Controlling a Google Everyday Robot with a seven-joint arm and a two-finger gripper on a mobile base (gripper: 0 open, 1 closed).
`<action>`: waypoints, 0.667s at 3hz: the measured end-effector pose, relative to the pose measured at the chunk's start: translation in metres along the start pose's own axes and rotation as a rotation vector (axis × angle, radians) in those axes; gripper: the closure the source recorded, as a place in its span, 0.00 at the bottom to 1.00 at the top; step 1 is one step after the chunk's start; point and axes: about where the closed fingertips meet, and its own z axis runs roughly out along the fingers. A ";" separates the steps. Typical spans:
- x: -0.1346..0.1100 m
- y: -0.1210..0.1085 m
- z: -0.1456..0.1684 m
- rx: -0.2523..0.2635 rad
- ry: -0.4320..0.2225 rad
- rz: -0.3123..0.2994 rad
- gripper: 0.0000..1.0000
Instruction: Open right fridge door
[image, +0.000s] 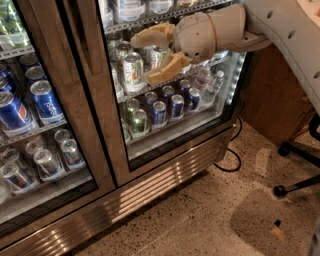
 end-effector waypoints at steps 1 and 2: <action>0.003 -0.002 0.013 -0.036 -0.020 0.014 0.43; 0.003 -0.007 0.018 -0.053 -0.027 0.015 0.40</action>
Offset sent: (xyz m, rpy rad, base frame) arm 0.0114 0.0178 -0.0037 -0.0023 0.0346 0.0647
